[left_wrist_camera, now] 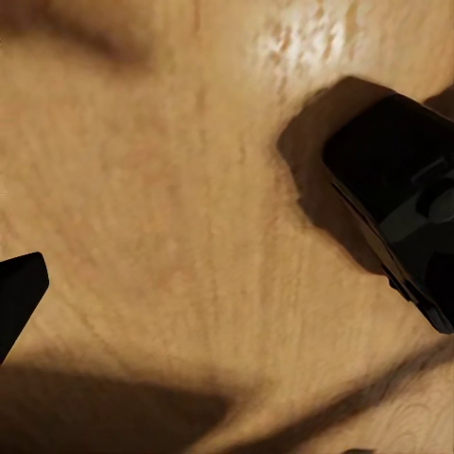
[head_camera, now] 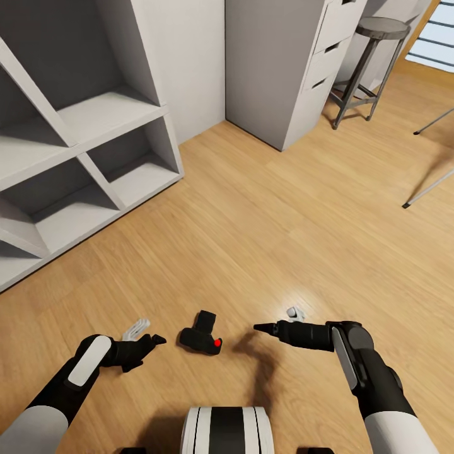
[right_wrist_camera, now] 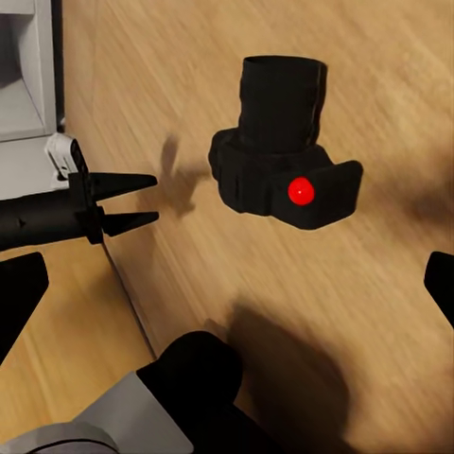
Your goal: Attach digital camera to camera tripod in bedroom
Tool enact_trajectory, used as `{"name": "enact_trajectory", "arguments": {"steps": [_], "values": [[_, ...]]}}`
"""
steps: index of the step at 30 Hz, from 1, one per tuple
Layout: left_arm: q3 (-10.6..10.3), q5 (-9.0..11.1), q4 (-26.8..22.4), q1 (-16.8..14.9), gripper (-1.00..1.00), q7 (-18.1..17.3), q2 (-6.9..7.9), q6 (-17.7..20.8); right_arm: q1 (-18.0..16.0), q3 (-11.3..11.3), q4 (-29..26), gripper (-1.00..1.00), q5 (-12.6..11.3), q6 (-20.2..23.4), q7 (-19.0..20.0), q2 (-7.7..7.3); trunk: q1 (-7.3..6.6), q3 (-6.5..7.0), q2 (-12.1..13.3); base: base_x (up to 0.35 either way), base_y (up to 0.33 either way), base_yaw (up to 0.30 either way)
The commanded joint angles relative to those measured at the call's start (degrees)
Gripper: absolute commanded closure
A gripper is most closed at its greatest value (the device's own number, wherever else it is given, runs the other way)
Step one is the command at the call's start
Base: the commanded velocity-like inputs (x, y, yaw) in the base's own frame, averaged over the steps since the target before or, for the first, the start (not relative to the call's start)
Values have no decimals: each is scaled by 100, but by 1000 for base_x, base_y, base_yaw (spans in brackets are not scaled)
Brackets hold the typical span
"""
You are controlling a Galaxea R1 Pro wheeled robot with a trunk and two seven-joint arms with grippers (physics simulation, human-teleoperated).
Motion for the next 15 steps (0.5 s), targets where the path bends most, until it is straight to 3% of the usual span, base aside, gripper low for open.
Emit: {"name": "enact_trajectory", "arguments": {"steps": [1,15], "values": [[-18,60,-7,-2,-100,53,6,2,-2,-4,0,-100,-41,47,-17,0,-1,-3,-1,0,0,0],[-18,60,-7,-2,-100,53,6,10,-2,-6,10,-100,-26,47,-14,0,-1,-3,-1,0,0,0]]}}
